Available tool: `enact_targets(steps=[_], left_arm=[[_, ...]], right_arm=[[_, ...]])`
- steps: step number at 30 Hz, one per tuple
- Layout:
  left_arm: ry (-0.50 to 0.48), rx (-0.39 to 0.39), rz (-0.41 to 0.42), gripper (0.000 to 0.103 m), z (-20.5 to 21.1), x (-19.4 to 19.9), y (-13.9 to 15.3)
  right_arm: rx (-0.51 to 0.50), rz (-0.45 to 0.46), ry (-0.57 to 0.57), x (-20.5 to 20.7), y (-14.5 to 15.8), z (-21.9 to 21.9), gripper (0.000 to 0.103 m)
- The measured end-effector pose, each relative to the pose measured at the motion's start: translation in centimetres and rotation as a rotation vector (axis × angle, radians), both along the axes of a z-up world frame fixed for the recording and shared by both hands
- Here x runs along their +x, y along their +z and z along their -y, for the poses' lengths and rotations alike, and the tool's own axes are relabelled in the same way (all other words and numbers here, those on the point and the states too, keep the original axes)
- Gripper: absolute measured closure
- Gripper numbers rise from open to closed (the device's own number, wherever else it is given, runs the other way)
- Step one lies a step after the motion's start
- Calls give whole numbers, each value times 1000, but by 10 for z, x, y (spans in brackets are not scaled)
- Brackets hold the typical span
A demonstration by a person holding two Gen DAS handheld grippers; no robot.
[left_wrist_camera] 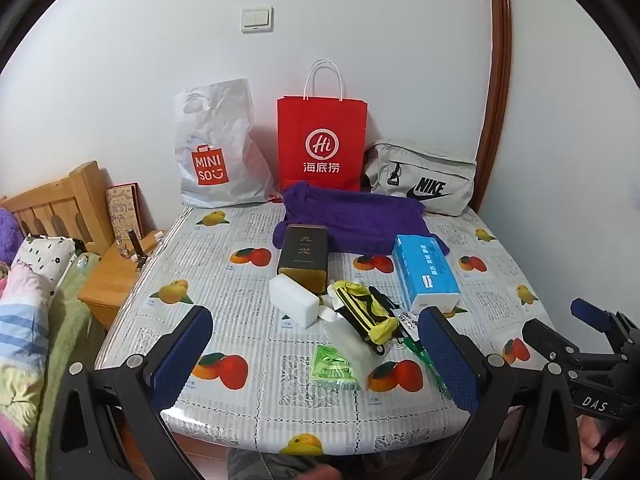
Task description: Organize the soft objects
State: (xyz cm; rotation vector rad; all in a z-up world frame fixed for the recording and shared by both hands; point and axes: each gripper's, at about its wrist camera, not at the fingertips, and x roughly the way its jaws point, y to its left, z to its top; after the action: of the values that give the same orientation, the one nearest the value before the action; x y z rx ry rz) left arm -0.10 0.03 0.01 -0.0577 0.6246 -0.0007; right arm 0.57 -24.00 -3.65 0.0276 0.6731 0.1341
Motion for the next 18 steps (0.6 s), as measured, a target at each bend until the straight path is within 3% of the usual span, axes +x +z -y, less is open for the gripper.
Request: enact_targets(steps=[8,18], left_arm=[[-32,-8,6,0,-5,-5,18],[-7,2,15,0,-3,-7,10]], right_arm=[[-1,15,-5,-6,4,-3,0],[2,-5,7,-6,5,-6,0]])
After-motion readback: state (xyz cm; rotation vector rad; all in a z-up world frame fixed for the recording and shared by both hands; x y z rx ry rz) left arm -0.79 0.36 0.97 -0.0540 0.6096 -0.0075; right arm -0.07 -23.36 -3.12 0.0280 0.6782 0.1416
